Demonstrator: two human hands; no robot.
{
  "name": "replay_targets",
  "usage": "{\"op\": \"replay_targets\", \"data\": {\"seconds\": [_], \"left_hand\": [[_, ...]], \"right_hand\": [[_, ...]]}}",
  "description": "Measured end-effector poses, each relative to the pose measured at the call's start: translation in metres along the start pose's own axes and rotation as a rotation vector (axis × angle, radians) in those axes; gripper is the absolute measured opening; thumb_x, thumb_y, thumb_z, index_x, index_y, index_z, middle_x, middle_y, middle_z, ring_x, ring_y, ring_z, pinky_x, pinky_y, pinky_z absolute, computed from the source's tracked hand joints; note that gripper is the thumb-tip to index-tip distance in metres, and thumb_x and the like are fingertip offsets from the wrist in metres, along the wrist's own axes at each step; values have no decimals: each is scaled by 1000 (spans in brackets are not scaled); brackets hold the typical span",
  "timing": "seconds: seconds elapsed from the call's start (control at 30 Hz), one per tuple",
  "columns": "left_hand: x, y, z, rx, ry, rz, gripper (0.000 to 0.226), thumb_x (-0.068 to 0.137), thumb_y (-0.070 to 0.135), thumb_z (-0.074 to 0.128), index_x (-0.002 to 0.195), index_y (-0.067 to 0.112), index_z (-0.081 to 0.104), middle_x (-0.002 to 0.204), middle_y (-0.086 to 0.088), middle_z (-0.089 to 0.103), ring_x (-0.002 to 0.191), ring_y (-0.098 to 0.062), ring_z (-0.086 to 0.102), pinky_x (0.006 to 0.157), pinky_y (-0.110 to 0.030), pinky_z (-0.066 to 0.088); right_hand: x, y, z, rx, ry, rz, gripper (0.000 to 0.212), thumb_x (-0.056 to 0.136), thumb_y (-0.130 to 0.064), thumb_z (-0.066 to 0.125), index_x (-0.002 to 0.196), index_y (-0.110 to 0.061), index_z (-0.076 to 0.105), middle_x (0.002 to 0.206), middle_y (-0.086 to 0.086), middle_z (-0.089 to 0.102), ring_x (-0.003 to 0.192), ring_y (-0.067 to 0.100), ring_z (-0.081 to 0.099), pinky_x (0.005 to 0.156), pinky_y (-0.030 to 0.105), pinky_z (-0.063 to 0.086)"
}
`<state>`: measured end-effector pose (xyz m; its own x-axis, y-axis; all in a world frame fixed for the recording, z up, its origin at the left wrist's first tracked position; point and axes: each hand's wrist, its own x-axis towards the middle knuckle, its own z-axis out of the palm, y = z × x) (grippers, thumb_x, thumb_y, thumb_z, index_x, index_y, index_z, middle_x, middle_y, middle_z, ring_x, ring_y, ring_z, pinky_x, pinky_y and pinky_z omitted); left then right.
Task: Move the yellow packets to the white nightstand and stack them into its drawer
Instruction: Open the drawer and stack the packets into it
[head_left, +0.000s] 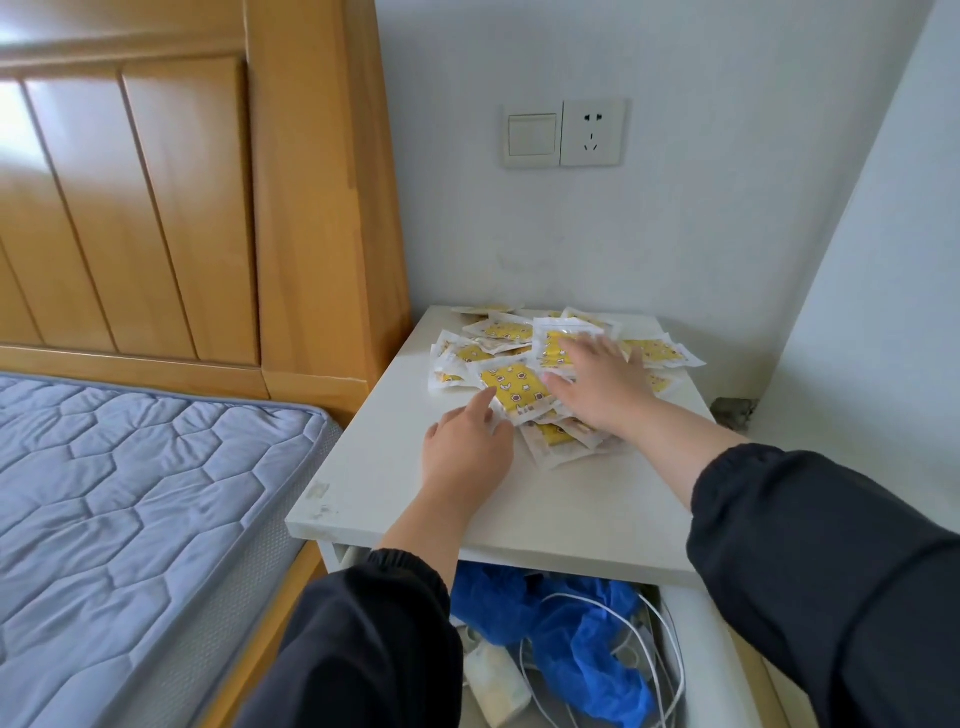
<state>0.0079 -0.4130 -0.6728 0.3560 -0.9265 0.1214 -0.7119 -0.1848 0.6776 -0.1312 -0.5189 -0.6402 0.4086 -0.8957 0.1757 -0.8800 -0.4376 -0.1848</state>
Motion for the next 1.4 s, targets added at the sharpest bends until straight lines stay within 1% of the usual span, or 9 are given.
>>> {"op": "replay_targets", "data": {"seconds": [0.07, 0.23, 0.37, 0.53, 0.67, 0.9, 1.1, 1.27, 1.4], "left_hand": [[0, 1, -1, -16, -7, -6, 47, 100, 33, 37, 146, 34, 31, 139, 6, 52, 131, -20, 40, 113, -39, 28], [1, -1, 0, -157, 16, -47, 42, 98, 35, 46, 140, 34, 41, 132, 1, 57, 123, -21, 49, 108, -39, 37], [0, -3, -2, -336, 65, -71, 42, 96, 30, 52, 138, 30, 45, 120, 4, 63, 104, -13, 55, 86, -27, 43], [-3, -1, -4, -399, 111, -78, 43, 95, 27, 53, 138, 25, 45, 97, 10, 66, 97, -15, 60, 87, -31, 46], [-3, 0, -5, -407, 131, -82, 42, 97, 30, 52, 137, 22, 46, 80, 14, 60, 80, -2, 55, 73, -23, 40], [4, 1, 1, -268, 109, -106, 51, 93, 30, 59, 140, 24, 42, 119, 2, 64, 106, -16, 58, 88, -30, 45], [6, 1, -2, -302, 173, -121, 49, 91, 20, 62, 137, 28, 47, 101, 6, 64, 89, -10, 55, 70, -20, 40], [-1, -5, -8, -426, 256, -123, 45, 88, 16, 64, 131, 27, 54, 93, 4, 65, 81, -6, 56, 62, -16, 40], [-7, -6, -12, -499, 358, -166, 37, 89, 12, 62, 123, 27, 60, 88, 2, 59, 73, -7, 53, 57, -17, 39]], "right_hand": [[-6, -6, 5, 20, -7, -2, 66, 93, -59, 38, 148, -24, 26, 156, 1, 25, 145, 20, 17, 115, 55, 3], [-34, -12, 29, 17, 220, -68, 58, 89, -51, 54, 138, -20, 46, 143, -3, 43, 137, 19, 32, 115, 51, 8], [-42, -11, 35, 136, 340, -171, 42, 85, -24, 67, 125, -13, 60, 123, 3, 60, 118, 29, 50, 107, 44, 31], [-52, -11, 39, 230, 408, -325, 26, 76, -3, 73, 102, -4, 72, 102, 10, 70, 93, 37, 61, 87, 39, 45], [-55, -13, 39, 271, 421, -339, 17, 82, -1, 67, 97, -5, 75, 105, 9, 71, 94, 35, 62, 86, 35, 39], [-55, -12, 40, 280, 343, -260, 34, 83, 2, 53, 109, -8, 71, 134, 8, 57, 130, 27, 46, 113, 49, 25], [-57, -14, 33, 244, 272, -115, 40, 94, -21, 46, 134, -19, 53, 146, -4, 43, 141, 12, 26, 119, 42, -1], [-58, -14, 35, 358, 333, -153, 33, 92, -21, 52, 124, -15, 60, 128, -1, 58, 129, 16, 43, 119, 43, 11], [-58, -12, 34, 477, 458, -143, 37, 88, -19, 62, 123, -9, 58, 126, 4, 56, 125, 22, 44, 107, 27, 28]]}}
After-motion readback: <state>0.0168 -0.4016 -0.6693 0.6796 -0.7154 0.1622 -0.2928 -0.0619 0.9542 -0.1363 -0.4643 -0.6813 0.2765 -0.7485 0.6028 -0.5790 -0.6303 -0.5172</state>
